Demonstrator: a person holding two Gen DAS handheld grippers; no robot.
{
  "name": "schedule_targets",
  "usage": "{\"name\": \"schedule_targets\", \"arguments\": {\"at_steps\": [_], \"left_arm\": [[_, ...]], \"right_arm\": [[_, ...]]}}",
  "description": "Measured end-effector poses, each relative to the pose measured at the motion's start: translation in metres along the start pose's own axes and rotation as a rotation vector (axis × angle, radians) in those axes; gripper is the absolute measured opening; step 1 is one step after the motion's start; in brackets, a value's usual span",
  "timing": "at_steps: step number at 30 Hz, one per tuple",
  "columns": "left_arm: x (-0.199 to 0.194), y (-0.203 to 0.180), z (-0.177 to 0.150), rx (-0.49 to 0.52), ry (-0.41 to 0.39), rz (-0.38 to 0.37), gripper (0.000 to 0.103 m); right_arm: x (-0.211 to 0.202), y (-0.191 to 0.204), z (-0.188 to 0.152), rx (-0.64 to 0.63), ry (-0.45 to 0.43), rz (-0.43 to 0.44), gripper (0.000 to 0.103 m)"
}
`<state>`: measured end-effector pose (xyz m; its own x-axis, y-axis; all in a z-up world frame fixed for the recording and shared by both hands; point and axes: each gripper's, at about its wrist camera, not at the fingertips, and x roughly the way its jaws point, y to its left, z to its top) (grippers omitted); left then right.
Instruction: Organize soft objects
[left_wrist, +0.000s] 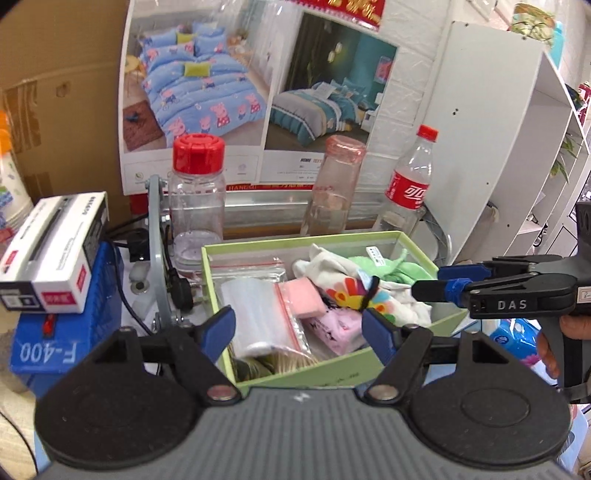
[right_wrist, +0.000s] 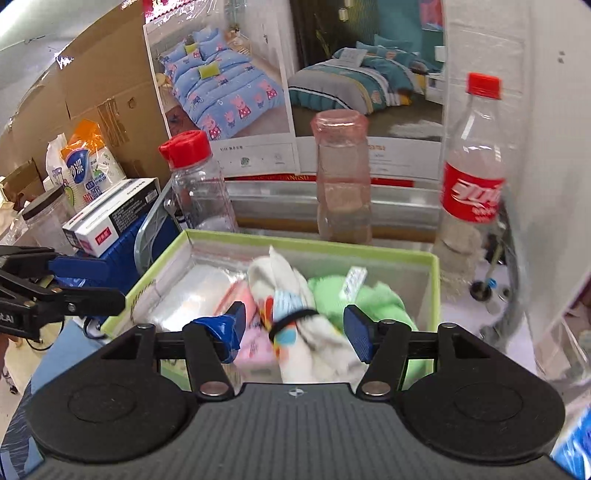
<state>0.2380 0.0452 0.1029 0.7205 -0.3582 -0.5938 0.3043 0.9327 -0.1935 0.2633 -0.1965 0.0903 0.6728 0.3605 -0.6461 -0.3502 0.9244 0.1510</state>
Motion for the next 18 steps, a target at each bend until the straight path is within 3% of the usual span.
{"name": "schedule_targets", "arguments": {"at_steps": [5,10,12,15,18], "left_arm": [[-0.040,-0.019,-0.019,-0.002,-0.082,0.043,0.077],[-0.072,-0.034,-0.035,0.007,-0.140,0.090,0.077],[-0.082,-0.038,-0.041,-0.003,-0.165,0.115,0.080],[-0.094,-0.044,-0.049,-0.015,-0.208,0.164,0.102],[-0.104,-0.049,-0.059,-0.006,-0.252,0.209,0.103]], "right_arm": [[-0.049,-0.002,-0.021,0.081,-0.055,-0.069,0.044],[-0.090,0.004,-0.041,0.214,-0.071,-0.253,0.045],[-0.103,0.006,-0.051,0.259,-0.076,-0.242,0.045],[-0.121,0.019,-0.066,0.251,-0.134,-0.212,0.045],[-0.132,0.038,-0.079,0.179,-0.193,-0.246,0.045]]}}
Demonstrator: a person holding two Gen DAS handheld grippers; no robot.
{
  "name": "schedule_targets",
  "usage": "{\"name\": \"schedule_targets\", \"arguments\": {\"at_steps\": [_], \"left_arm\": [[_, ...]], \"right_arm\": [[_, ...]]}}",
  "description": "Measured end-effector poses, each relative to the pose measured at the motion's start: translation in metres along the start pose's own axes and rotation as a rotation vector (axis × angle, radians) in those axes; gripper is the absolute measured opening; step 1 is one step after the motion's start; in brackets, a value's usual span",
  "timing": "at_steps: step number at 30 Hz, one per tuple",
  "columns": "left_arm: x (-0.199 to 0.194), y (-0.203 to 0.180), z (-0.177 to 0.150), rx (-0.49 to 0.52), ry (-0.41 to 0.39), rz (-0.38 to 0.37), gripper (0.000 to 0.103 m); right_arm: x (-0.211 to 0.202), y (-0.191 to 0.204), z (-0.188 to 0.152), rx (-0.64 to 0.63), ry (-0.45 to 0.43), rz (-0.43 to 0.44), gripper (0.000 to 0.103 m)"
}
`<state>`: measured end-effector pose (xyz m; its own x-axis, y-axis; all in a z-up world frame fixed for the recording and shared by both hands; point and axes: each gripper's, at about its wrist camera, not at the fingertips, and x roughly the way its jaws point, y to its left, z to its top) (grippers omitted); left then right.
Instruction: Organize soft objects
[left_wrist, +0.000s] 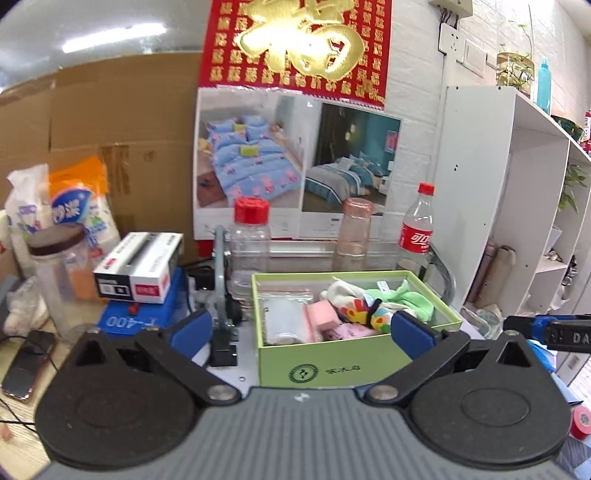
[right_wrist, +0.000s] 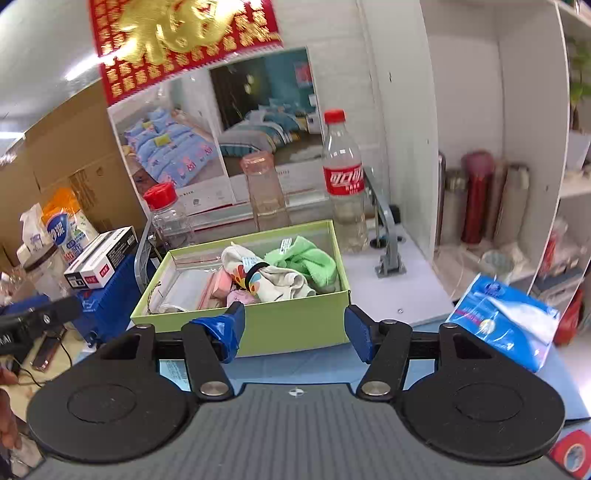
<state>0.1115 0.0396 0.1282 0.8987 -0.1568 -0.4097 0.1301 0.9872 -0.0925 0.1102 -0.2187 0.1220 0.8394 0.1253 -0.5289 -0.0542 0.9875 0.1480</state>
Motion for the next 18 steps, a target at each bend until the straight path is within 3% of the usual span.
{"name": "schedule_targets", "arguments": {"at_steps": [4,10,14,18], "left_arm": [[-0.012,0.000,-0.008,-0.023,-0.020,0.038,0.103],[-0.019,-0.005,-0.032,-0.061,0.031,0.064,0.103],[-0.027,-0.013,-0.058,-0.053,0.048,0.131,0.103],[-0.039,-0.020,-0.081,-0.034,0.050,0.169,0.103]], "right_arm": [[-0.016,0.011,-0.019,-0.004,-0.073,-0.033,0.045],[-0.027,0.015,-0.059,0.115,-0.136,-0.099,0.045],[-0.022,0.011,-0.089,0.196,-0.093,-0.139,0.046],[-0.021,0.008,-0.103,0.172,-0.047,-0.197,0.046]]}}
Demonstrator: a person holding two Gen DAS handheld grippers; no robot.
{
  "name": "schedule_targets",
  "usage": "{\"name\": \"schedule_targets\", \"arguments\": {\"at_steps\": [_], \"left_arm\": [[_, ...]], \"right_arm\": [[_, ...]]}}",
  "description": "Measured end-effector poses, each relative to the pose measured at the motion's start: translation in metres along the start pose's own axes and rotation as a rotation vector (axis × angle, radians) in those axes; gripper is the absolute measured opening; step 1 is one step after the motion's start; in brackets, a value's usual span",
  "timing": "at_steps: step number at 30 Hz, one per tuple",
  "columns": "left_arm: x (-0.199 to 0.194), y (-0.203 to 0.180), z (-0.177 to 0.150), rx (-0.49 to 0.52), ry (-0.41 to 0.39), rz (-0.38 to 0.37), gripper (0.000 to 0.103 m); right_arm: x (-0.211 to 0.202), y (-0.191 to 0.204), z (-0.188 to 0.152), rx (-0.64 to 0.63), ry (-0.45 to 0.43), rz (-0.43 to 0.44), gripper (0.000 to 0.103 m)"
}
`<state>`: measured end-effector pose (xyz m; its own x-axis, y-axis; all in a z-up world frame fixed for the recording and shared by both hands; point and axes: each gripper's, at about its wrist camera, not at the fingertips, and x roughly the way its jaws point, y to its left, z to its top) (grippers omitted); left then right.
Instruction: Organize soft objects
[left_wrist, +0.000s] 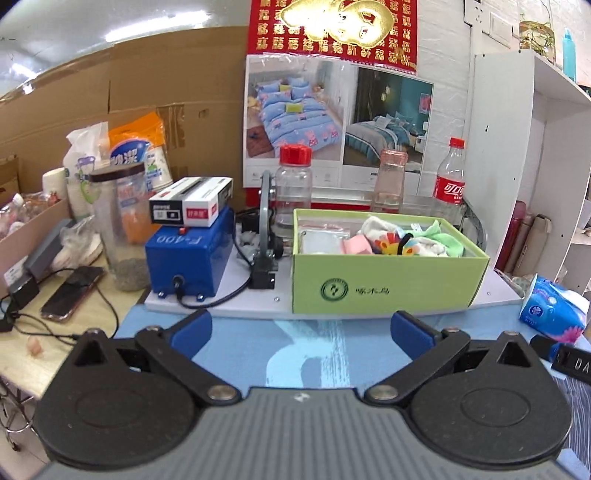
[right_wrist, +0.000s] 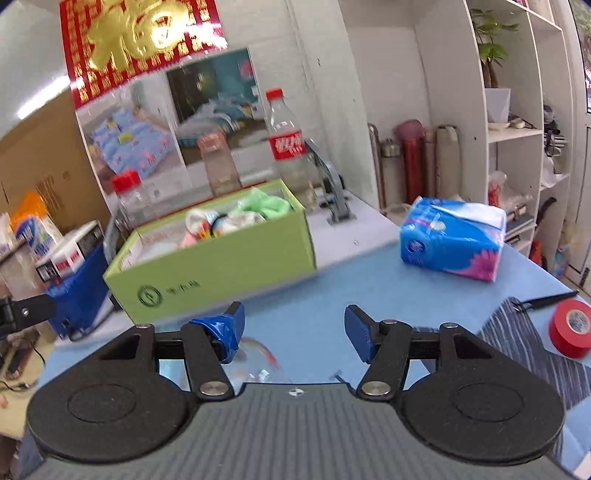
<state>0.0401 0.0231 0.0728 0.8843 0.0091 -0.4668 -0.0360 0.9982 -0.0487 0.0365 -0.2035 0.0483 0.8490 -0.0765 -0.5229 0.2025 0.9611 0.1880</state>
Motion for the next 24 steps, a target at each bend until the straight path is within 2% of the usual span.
{"name": "schedule_targets", "arguments": {"at_steps": [5,8,15,24], "left_arm": [[-0.022,0.005,-0.015,-0.053,-0.051,0.016,0.103],[-0.032,0.007,-0.021,-0.073,-0.038,0.030,0.103],[-0.052,0.001,-0.046,-0.043,-0.064,0.082,0.103],[-0.055,-0.003,-0.040,-0.033,-0.055,0.092,0.103]], "right_arm": [[-0.015,-0.011,-0.007,0.008,-0.023,-0.013,0.046],[-0.025,-0.015,-0.014,0.002,-0.029,-0.013,0.046],[-0.042,-0.017,-0.033,-0.030,-0.026,0.015,0.046],[-0.058,-0.014,-0.030,-0.048,-0.057,0.016,0.046]]}}
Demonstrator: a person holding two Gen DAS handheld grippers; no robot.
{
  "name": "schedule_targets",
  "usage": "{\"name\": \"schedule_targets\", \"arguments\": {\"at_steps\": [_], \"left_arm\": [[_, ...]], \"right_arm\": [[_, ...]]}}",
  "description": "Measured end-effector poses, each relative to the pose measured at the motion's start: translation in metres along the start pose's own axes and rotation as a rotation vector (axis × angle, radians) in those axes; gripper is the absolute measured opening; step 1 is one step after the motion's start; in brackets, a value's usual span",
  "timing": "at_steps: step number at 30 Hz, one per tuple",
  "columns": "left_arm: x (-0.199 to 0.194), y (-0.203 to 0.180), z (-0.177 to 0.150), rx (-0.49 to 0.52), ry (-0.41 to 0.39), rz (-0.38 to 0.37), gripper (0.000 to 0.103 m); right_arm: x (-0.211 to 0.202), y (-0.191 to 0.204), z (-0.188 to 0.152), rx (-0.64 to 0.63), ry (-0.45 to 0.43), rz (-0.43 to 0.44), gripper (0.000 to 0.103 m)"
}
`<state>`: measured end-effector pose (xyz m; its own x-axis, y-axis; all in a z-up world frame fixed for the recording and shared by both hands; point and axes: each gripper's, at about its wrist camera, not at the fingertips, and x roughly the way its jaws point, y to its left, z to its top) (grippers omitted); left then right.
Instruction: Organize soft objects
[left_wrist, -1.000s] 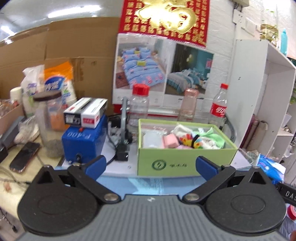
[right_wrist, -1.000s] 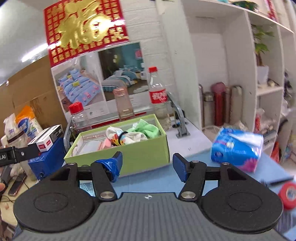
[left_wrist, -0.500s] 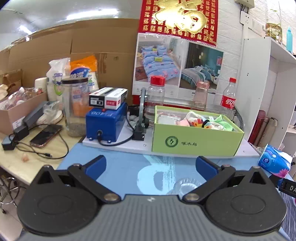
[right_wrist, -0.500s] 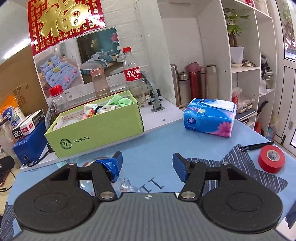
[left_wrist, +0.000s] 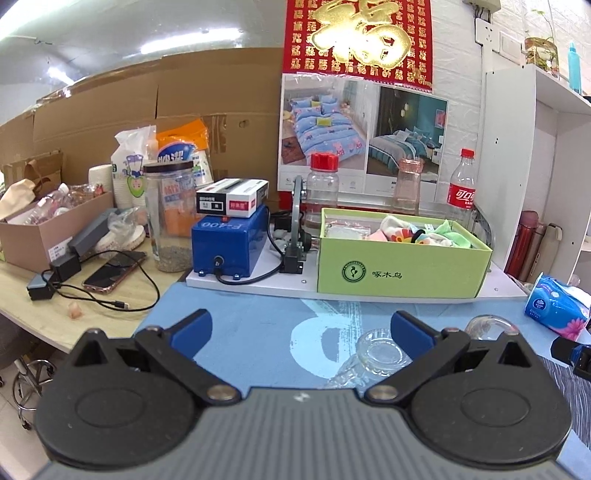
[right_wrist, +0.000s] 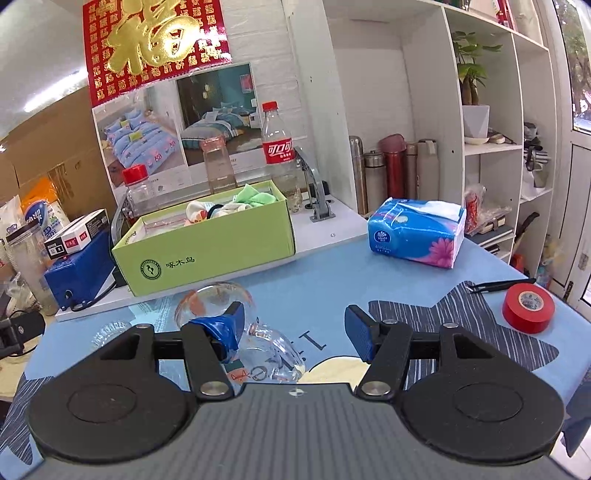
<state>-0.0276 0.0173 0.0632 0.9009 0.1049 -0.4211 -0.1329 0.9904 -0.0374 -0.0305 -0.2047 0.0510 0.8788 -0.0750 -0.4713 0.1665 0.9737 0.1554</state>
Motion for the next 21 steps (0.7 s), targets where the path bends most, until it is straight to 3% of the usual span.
{"name": "schedule_targets", "arguments": {"at_steps": [13,21], "left_arm": [[0.014,-0.014,-0.017,0.054,0.028,-0.036,0.102],[0.011,-0.019,-0.022,0.067,0.011,-0.074,0.103]], "right_arm": [[0.009,-0.011,-0.013,-0.001,0.024,-0.020,0.046],[0.012,-0.021,-0.016,0.012,0.040,-0.110,0.046]]}}
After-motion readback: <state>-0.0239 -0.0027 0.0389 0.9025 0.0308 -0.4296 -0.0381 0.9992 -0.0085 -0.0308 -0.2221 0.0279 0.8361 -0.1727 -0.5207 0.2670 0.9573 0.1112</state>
